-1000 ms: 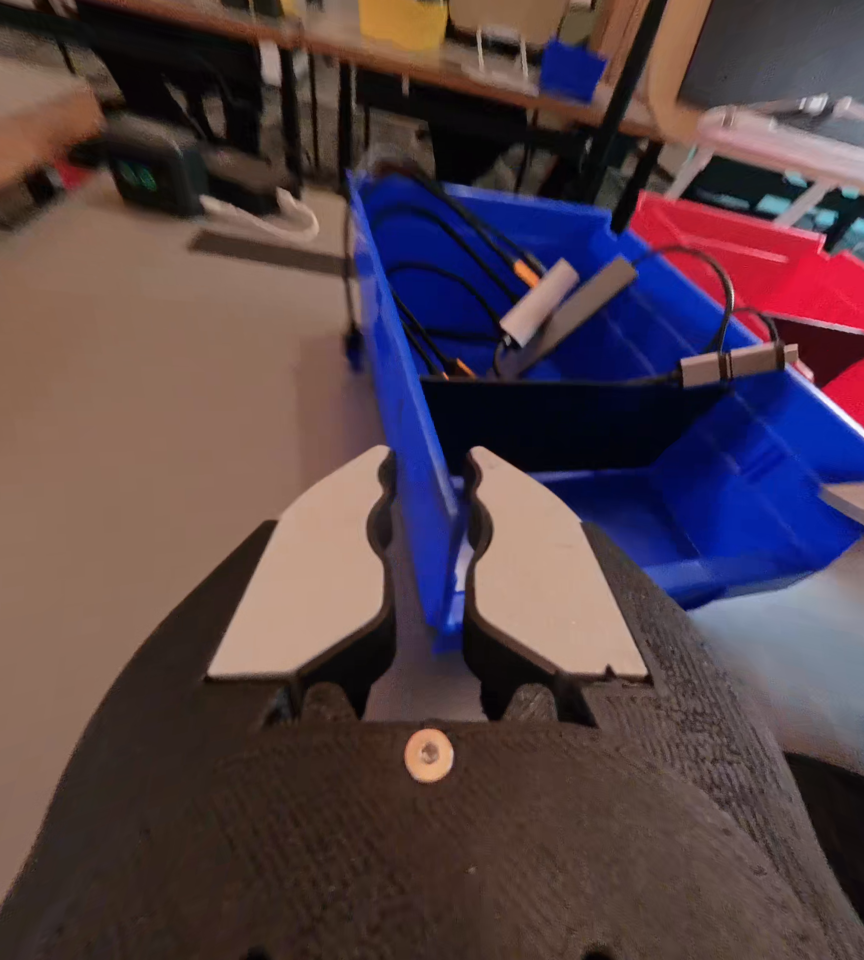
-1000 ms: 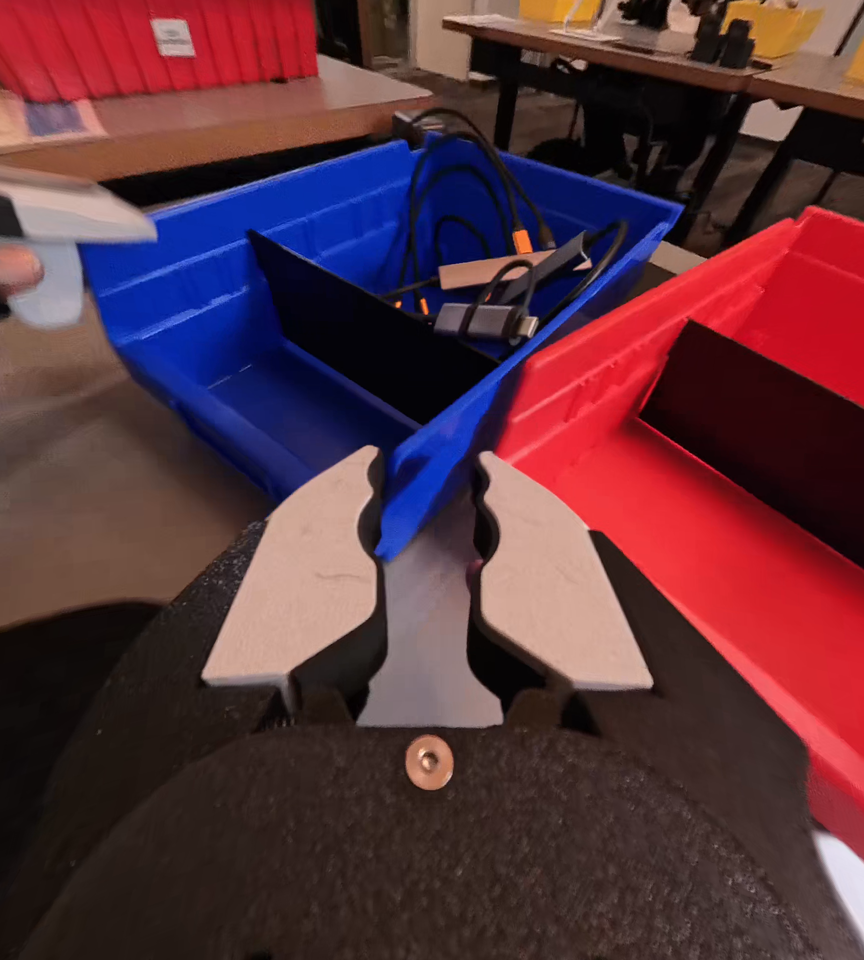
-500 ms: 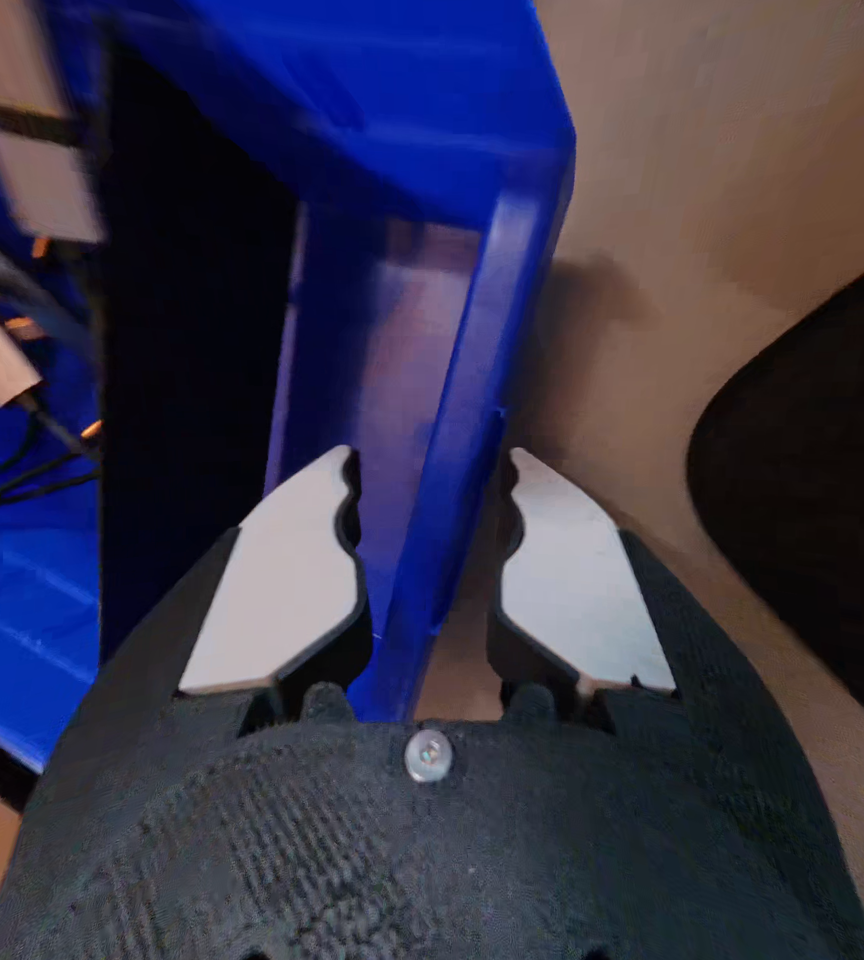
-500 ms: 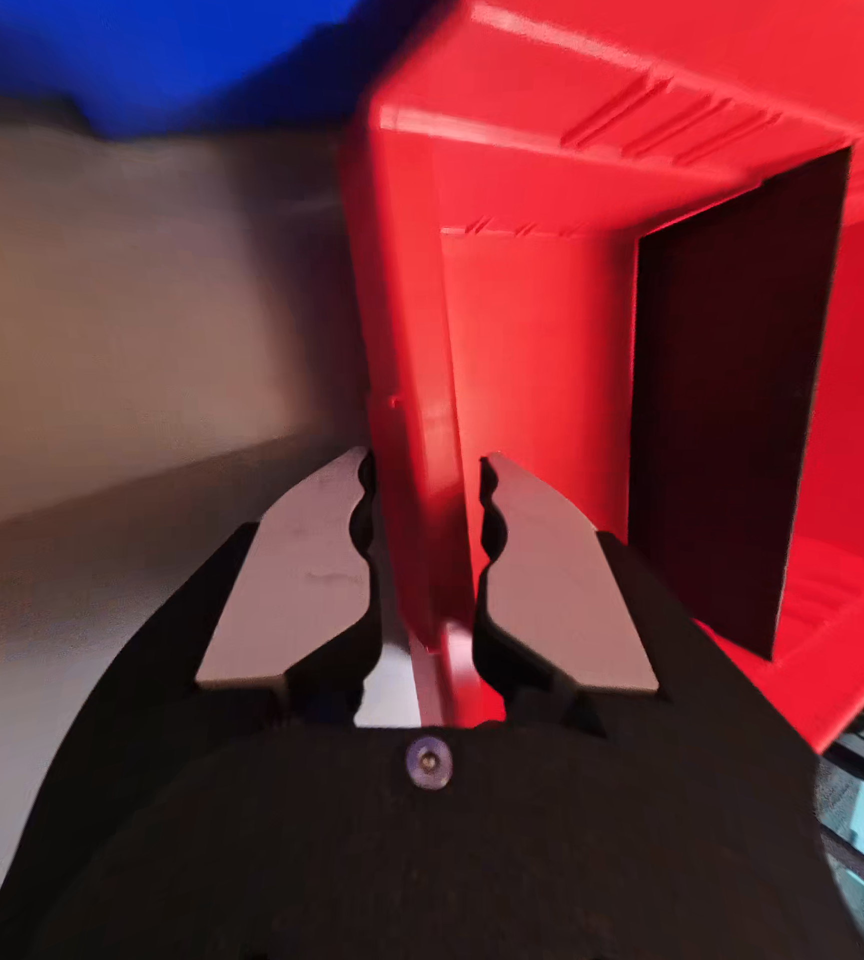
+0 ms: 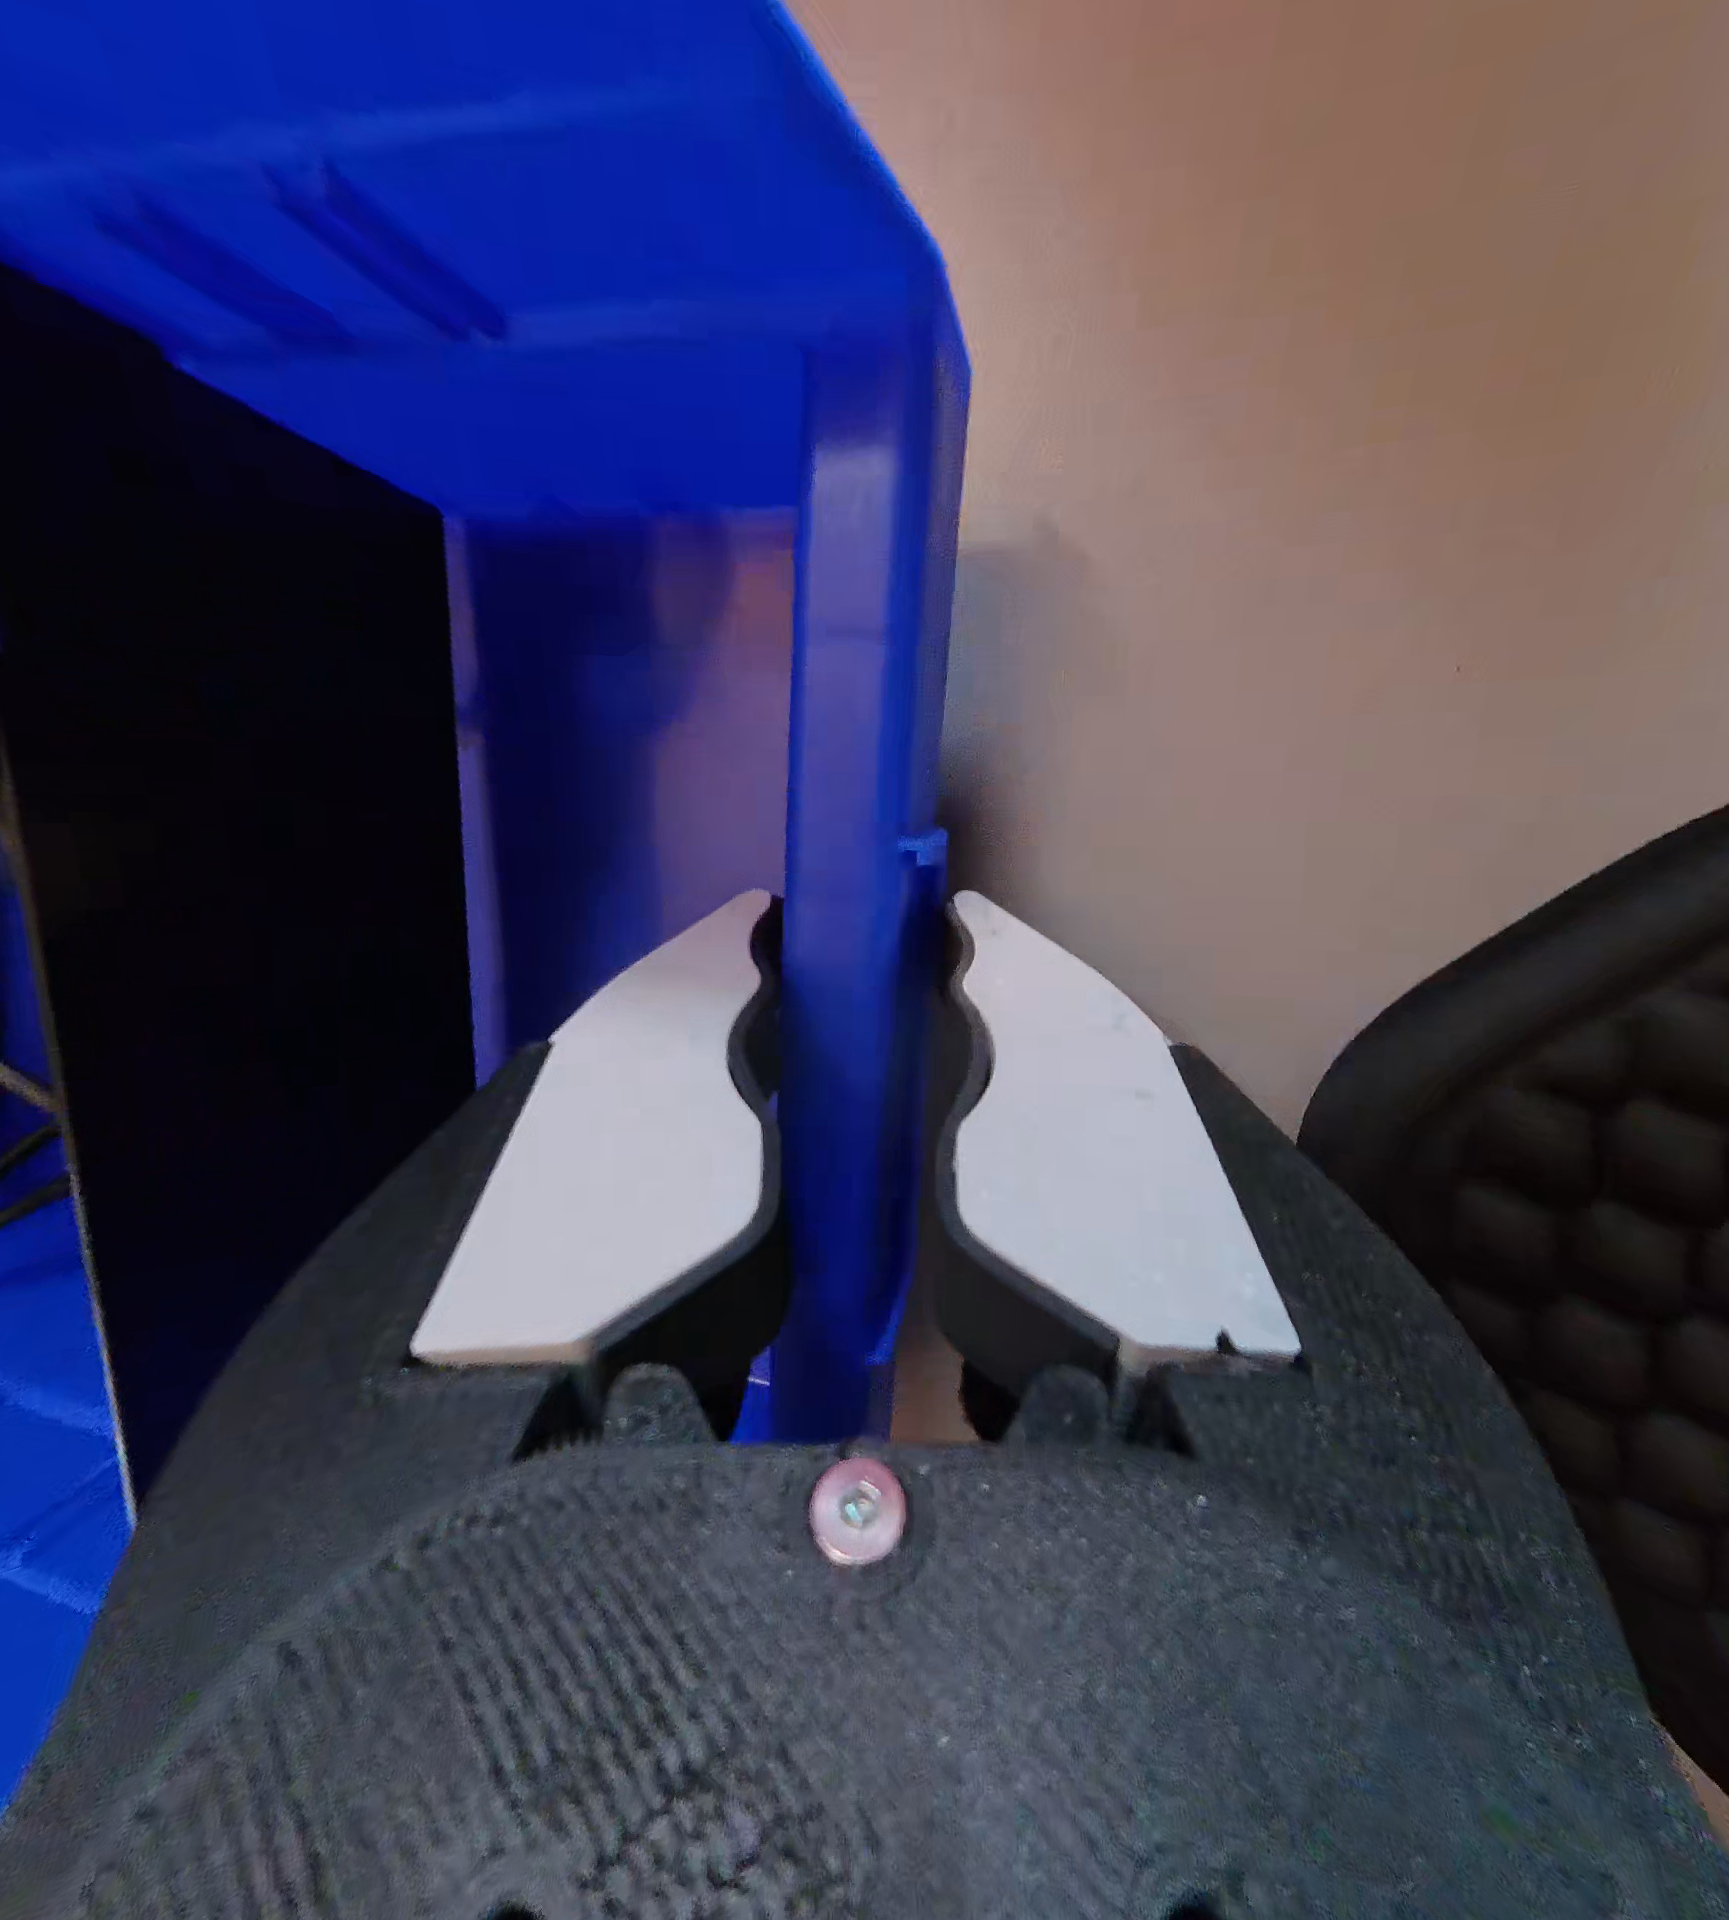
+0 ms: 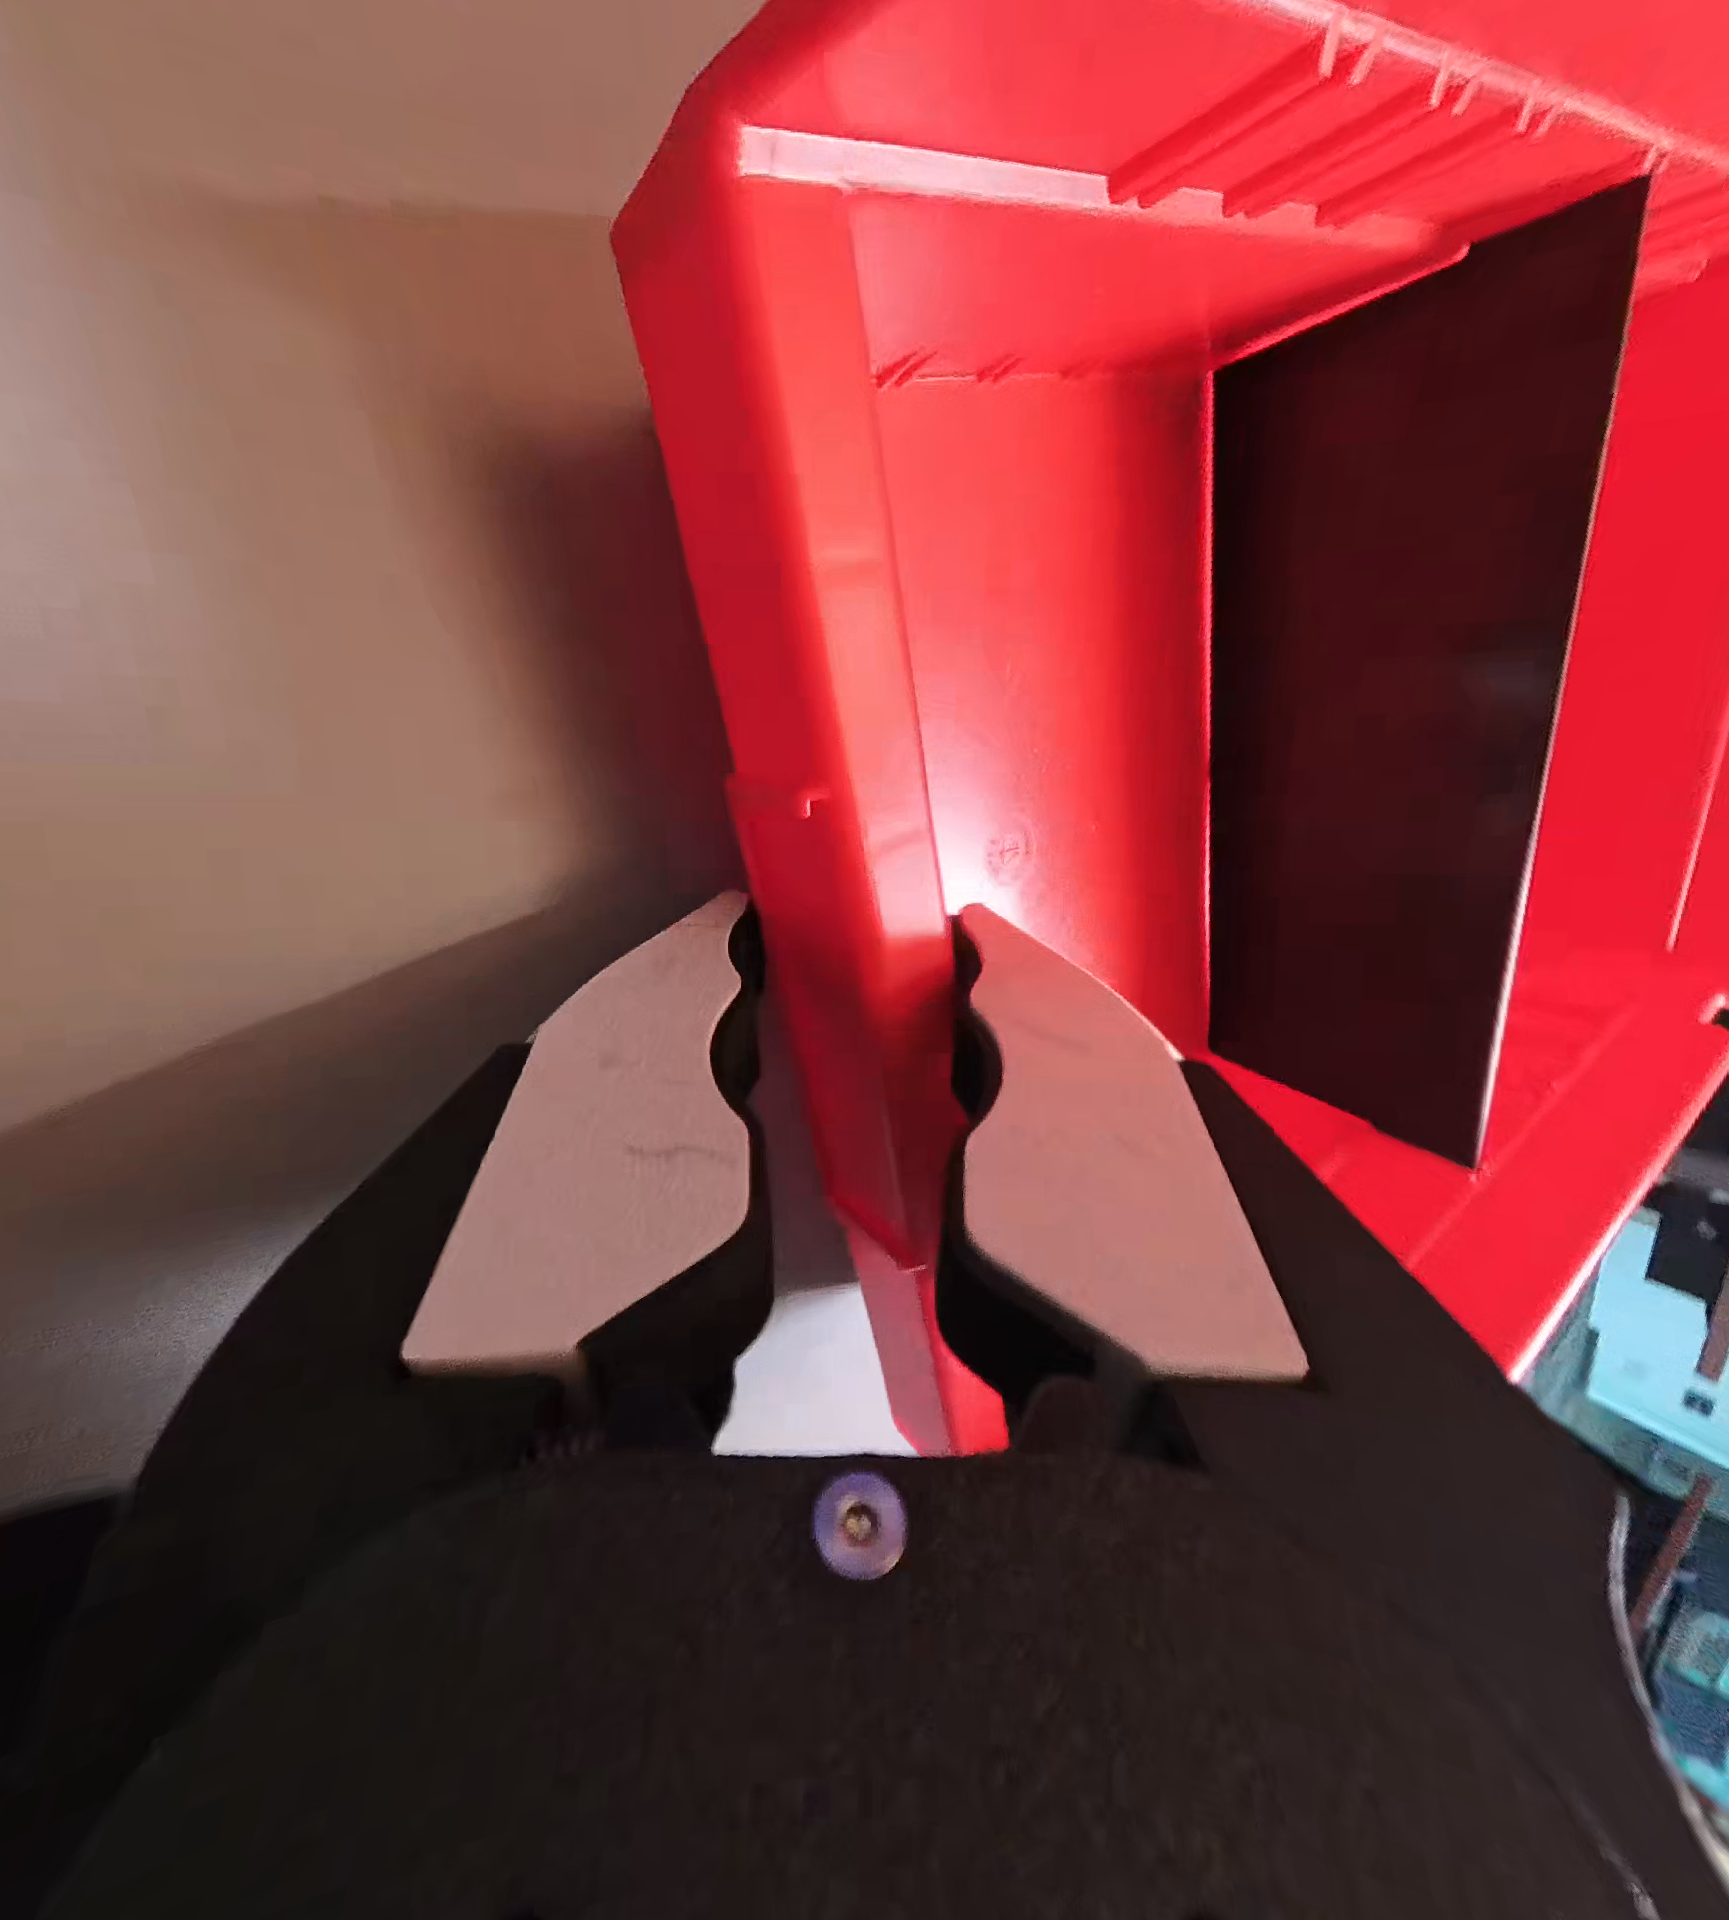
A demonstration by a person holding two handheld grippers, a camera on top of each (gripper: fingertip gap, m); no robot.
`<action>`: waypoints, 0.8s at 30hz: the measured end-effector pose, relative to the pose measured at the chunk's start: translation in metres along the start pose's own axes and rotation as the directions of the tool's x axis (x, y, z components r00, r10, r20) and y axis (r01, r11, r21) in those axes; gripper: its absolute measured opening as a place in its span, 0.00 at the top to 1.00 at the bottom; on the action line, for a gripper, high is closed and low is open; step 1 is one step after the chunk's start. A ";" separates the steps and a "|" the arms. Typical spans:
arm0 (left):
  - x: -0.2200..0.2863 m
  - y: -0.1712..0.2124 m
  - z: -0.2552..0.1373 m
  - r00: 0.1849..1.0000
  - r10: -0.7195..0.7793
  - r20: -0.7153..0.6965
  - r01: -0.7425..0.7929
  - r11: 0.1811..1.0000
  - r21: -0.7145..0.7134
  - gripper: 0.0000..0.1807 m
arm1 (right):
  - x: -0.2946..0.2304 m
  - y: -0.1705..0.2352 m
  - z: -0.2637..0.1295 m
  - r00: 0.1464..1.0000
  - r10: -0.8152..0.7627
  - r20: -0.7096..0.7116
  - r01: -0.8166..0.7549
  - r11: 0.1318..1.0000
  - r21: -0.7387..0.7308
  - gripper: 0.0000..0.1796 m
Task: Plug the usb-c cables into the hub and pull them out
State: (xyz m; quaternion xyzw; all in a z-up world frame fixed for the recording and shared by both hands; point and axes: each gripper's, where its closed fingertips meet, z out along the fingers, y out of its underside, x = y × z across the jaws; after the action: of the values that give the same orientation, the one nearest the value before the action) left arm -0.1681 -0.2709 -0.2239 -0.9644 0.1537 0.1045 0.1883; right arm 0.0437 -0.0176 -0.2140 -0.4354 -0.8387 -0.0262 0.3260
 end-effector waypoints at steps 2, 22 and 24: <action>-0.001 -0.001 0.001 1.000 -0.001 0.006 0.001 1.000 0.004 0.85 | 0.008 0.027 -0.001 1.000 0.030 -0.009 -0.030 0.999 -0.029 0.81; -0.091 -0.004 0.015 0.996 -0.069 0.061 0.064 0.996 0.069 0.80 | 0.110 0.059 0.028 0.905 0.416 -0.087 -0.410 0.909 0.074 0.73; -0.096 -0.016 -0.003 0.993 -0.109 0.036 0.102 0.981 0.166 0.79 | 0.116 0.038 0.003 0.862 0.501 -0.076 -0.470 0.846 0.251 0.73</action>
State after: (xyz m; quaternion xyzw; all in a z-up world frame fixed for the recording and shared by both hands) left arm -0.2513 -0.2336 -0.1909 -0.9498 0.1062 0.1030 0.2755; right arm 0.0230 0.0895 -0.1592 -0.5912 -0.6737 0.1219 0.4263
